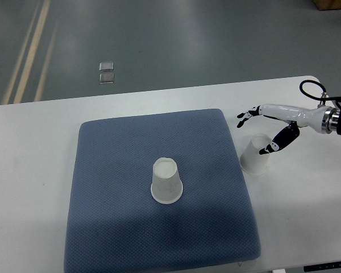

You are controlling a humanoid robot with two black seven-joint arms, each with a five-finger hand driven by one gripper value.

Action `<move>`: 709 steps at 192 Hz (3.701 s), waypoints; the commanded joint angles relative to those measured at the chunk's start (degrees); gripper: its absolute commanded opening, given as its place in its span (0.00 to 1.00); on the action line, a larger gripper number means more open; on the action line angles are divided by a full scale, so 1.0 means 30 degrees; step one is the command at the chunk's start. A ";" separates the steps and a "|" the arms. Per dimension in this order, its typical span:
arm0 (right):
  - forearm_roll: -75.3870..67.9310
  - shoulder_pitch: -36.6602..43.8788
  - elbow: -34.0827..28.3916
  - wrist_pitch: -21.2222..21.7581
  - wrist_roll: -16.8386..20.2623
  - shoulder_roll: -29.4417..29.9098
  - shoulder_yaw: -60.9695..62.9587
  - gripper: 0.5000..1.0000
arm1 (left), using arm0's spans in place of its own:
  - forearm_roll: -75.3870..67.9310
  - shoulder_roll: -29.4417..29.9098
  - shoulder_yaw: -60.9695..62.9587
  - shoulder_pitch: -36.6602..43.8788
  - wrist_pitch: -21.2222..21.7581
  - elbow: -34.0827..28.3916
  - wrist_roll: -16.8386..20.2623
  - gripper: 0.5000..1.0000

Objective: Stack paper cups
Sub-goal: 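Lower the right hand around the standing white cup and close fingers, then lift the cup with the right hand over the inverted cup on the pad, then lower the held cup onto the inverted cup with the right hand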

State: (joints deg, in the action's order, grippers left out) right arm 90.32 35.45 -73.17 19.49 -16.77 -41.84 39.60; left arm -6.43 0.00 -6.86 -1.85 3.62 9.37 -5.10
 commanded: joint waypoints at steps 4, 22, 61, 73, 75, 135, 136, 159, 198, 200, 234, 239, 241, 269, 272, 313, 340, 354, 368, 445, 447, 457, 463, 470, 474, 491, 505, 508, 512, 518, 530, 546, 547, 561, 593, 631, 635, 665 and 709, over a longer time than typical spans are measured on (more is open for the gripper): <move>0.1298 -0.0039 0.0277 -0.1456 -0.0034 0.0000 -0.1013 0.84 | 0.0003 0.0000 0.0003 0.0000 -0.0005 0.0010 -0.0001 1.00; 0.1884 -0.0068 0.0599 -0.2218 -0.0034 0.0000 -0.1570 0.84 | 0.0003 0.0000 0.0003 0.0000 0.0024 0.0010 -0.0001 1.00; 0.2119 -0.0097 0.1215 -0.2629 -0.0063 0.0030 -0.1805 0.84 | 0.0003 0.0000 0.0003 0.0000 -0.0005 0.0010 -0.0001 1.00; 0.2617 -0.0097 0.1332 -0.2658 -0.0063 0.0088 -0.1805 0.83 | -0.0026 0.0000 0.0003 0.0000 -0.0005 -0.0019 -0.0001 1.00; 0.2705 -0.0097 0.1361 -0.2658 -0.0063 0.0118 -0.1805 0.83 | 0.0003 0.0000 0.0003 0.0000 -0.0005 -0.0019 -0.0001 1.00; 0.3144 -0.0126 0.1595 -0.3127 -0.0210 0.0381 -0.1805 0.69 | 0.0003 0.0000 0.0003 0.0000 0.0024 0.0010 -0.0001 1.00; 0.3144 -0.0126 0.1596 -0.3127 -0.0210 0.0381 -0.1805 0.69 | 0.0003 0.0000 0.0003 0.0000 0.0025 0.0010 -0.0001 1.00; 0.3173 -0.0097 0.1596 -0.3127 -0.0210 0.0411 -0.1805 0.59 | 0.0003 0.0000 0.0003 0.0000 -0.0005 0.0010 -0.0001 1.00; 0.3173 -0.0097 0.1684 -0.3127 -0.0239 0.0411 -0.1776 0.36 | 0.0003 0.0000 0.0003 0.0000 -0.0005 -0.0019 -0.0001 1.00; 0.3173 -0.0097 0.1684 -0.3127 -0.0239 0.0411 -0.1776 0.35 | 0.0003 0.0000 0.0003 0.0000 0.0024 -0.0019 -0.0001 1.00; 0.3144 -0.0068 0.1684 -0.3156 -0.0239 0.0411 -0.1658 0.21 | 0.0003 0.0000 0.0003 0.0000 -0.0005 0.0010 -0.0001 1.00; 0.3144 -0.0068 0.1684 -0.3185 -0.0239 0.0411 -0.1629 0.20 | -0.0026 0.0000 -0.0026 0.0000 -0.0005 0.0010 -0.0001 1.00; 0.3144 -0.0039 0.1684 -0.3214 -0.0239 0.0411 -0.1629 0.19 | 0.0003 0.0000 -0.0026 0.0000 -0.0005 0.0010 -0.0001 1.00; 0.3086 0.0020 0.1654 -0.3596 -0.0473 0.0381 -0.1424 0.14 | 0.0003 0.0000 0.0003 0.0000 0.0025 0.0010 -0.0001 1.00; 0.3086 0.0020 0.1625 -0.3596 -0.0503 0.0381 -0.1424 0.14 | 0.0003 0.0000 0.0003 0.0000 0.0025 0.0010 -0.0001 1.00; 0.2559 0.2274 0.1157 -0.3420 -0.1176 0.0147 -0.1249 0.14 | 0.0003 0.0000 0.0003 0.0000 -0.0005 0.0010 -0.0001 1.00; 0.1240 0.3536 -0.0191 -0.2658 -0.1645 -0.0263 -0.0809 0.14 | 0.0003 0.0000 0.0003 0.0000 0.0025 -0.0019 -0.0001 1.00; 0.0538 0.3945 -0.1186 -0.1663 -0.1616 -0.0293 -0.0224 0.14 | 0.0003 0.0000 0.0003 0.0000 -0.0005 0.0010 -0.0001 1.00; -0.0019 0.4121 -0.2036 -0.0492 -0.1528 -0.0088 0.0538 0.14 | -0.0026 0.0000 0.0003 0.0000 -0.0005 -0.0019 -0.0001 1.00; -0.0490 0.5058 -0.4937 0.3260 -0.1118 0.2636 0.1125 0.14 | 0.0003 0.0000 0.0003 0.0000 -0.0005 0.0010 -0.0001 1.00; -0.0431 0.5088 -0.4966 0.3289 -0.1060 0.2695 0.1125 0.14 | 0.0003 0.0000 0.0003 0.0000 -0.0005 0.0010 -0.0001 1.00; 0.0184 0.5264 -0.4996 0.3377 -0.1030 0.3076 0.1095 0.14 | -0.0026 0.0000 0.0003 0.0000 0.0024 0.0010 -0.0001 1.00; 0.0710 0.5293 -0.4967 0.3377 -0.1030 0.3281 0.1066 0.15 | -0.0026 0.0000 0.0003 0.0000 -0.0005 0.0010 -0.0001 1.00; 0.1267 0.5264 -0.4996 0.3348 -0.1059 0.3573 0.1066 0.14 | 0.0003 0.0000 0.0003 0.0000 -0.0005 -0.0019 -0.0001 1.00; 0.1590 0.5264 -0.4967 0.3348 -0.1059 0.3779 0.1066 0.15 | 0.0003 0.0000 0.0003 0.0000 -0.0004 0.0010 -0.0001 1.00; 0.2206 0.5235 -0.4996 0.3377 -0.1059 0.4190 0.1008 0.15 | 0.0003 0.0000 0.0003 0.0000 -0.0005 0.0010 -0.0001 1.00; 0.2411 0.5206 -0.4996 0.3377 -0.1059 0.4395 0.0803 0.15 | 0.0003 0.0000 0.0003 0.0000 -0.0004 -0.0019 -0.0001 1.00; 0.2470 0.5206 -0.4996 0.3377 -0.1059 0.4395 0.0803 0.15 | -0.0026 0.0000 0.0003 0.0000 -0.0005 0.0010 -0.0001 1.00; 0.2645 0.5235 -0.5025 0.3377 -0.1059 0.4424 0.0773 0.15 | 0.0003 0.0000 0.0003 0.0000 -0.0005 -0.0019 -0.0001 1.00; 0.2938 0.5235 -0.5055 0.3377 -0.1059 0.4424 0.0744 0.15 | 0.0003 0.0000 0.0003 0.0000 -0.0005 -0.0019 -0.0001 1.00; 0.3379 0.5206 -0.5055 0.3406 -0.1089 0.4512 0.0715 0.16 | 0.0003 0.0000 0.0003 0.0000 0.0025 -0.0019 -0.0001 1.00; 0.3583 0.5206 -0.5084 0.3465 -0.1176 0.4541 0.0685 0.17 | 0.0003 0.0000 0.0003 0.0000 0.0024 0.0010 -0.0001 1.00; 0.3584 0.5206 -0.5084 0.3465 -0.1176 0.4541 0.0685 0.17 | 0.0003 0.0000 0.0003 0.0000 0.0025 0.0010 -0.0001 1.00; 0.3584 0.5176 -0.5084 0.3699 -0.1176 0.4571 0.0627 0.17 | 0.0003 0.0000 0.0003 0.0000 -0.0005 0.0010 -0.0001 1.00; 0.3584 0.5118 -0.5406 0.4285 -0.1206 0.4512 0.0568 0.17 | 0.0003 0.0000 0.0003 0.0000 -0.0005 0.0010 -0.0001 1.00; 0.3584 0.4942 -0.5728 0.4549 -0.1206 0.4541 0.0568 0.18 | 0.0003 0.0000 0.0003 0.0000 -0.0005 0.0010 -0.0001 1.00; 0.3584 0.4884 -0.5728 0.4549 -0.1206 0.4570 0.0568 0.18 | -0.0026 0.0000 0.0003 0.0000 -0.0004 0.0010 -0.0001 1.00; 0.3613 0.4707 -0.5728 0.4432 -0.1118 0.4600 0.0568 0.18 | -0.0026 0.0000 0.0003 0.0000 -0.0005 -0.0019 -0.0001 1.00; 0.3906 0.4707 -0.5728 0.4256 -0.1089 0.4600 0.0597 0.17 | 0.0003 0.0000 0.0003 0.0000 -0.0005 0.0010 -0.0001 1.00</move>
State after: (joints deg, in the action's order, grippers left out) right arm 101.54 49.58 -90.35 32.42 -20.05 -28.04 41.31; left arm -6.43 0.00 -6.87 -1.85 3.60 9.38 -5.10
